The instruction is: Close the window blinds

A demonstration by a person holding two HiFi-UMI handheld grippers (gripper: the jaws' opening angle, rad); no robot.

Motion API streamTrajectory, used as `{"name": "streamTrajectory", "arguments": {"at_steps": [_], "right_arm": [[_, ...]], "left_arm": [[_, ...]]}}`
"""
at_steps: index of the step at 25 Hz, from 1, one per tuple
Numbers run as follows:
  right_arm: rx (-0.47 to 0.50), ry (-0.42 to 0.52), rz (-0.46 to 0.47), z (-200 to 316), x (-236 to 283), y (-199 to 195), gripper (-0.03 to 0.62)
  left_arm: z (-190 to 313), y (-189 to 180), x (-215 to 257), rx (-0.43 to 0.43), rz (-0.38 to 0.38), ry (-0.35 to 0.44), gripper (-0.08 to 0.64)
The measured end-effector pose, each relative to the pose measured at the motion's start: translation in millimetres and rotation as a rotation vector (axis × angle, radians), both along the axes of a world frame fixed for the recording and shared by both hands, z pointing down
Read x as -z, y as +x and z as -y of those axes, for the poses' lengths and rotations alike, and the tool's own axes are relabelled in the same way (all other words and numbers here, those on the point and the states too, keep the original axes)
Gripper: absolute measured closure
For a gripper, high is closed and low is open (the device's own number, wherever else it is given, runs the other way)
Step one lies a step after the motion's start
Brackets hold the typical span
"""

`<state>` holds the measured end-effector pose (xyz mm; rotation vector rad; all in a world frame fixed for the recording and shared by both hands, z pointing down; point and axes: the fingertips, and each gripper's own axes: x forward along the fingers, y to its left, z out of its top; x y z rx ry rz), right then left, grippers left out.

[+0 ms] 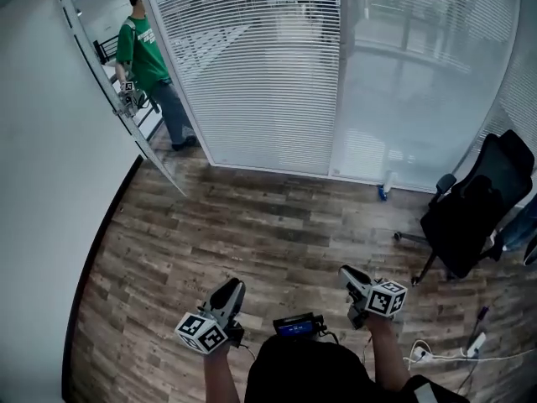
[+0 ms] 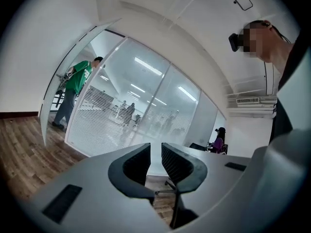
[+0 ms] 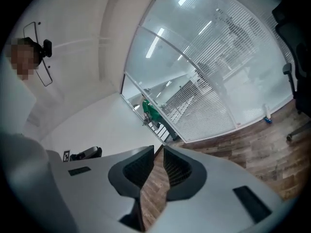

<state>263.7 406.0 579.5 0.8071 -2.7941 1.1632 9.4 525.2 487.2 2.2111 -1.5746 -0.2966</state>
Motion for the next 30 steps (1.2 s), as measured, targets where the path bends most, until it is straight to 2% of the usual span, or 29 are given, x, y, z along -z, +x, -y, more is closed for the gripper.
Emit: {"name": "streamTrajectory", "arguments": {"at_steps": [4, 9, 13, 17, 23, 30], "right_arm": [[-0.024, -0.016, 0.001, 17.0, -4.8, 10.9, 0.546], [-0.083, -0.036, -0.015, 42.7, -11.9, 26.6, 0.546], [-0.123, -0.026, -0.031, 71.7, -12.7, 19.1, 0.540], [-0.165, -0.028, -0.044, 107.2, -9.8, -10.4, 0.521], [-0.170, 0.025, -0.060, 158.0, 13.6, -83.8, 0.511], [-0.199, 0.024, -0.100, 181.4, 12.2, -127.2, 0.511]], "left_arm": [[30.2, 3.6, -5.5, -0.015, -0.009, -0.020, 0.479], [79.5, 10.3, -5.9, -0.080, -0.017, -0.009, 0.479], [118.8, -0.2, -11.9, -0.126, -0.041, 0.010, 0.479], [157.1, -35.7, -17.5, -0.139, -0.073, 0.014, 0.479], [206.0, -100.2, -21.6, -0.154, -0.108, 0.023, 0.479], [247.7, -151.6, -25.7, -0.181, -0.141, 0.033, 0.479]]}}
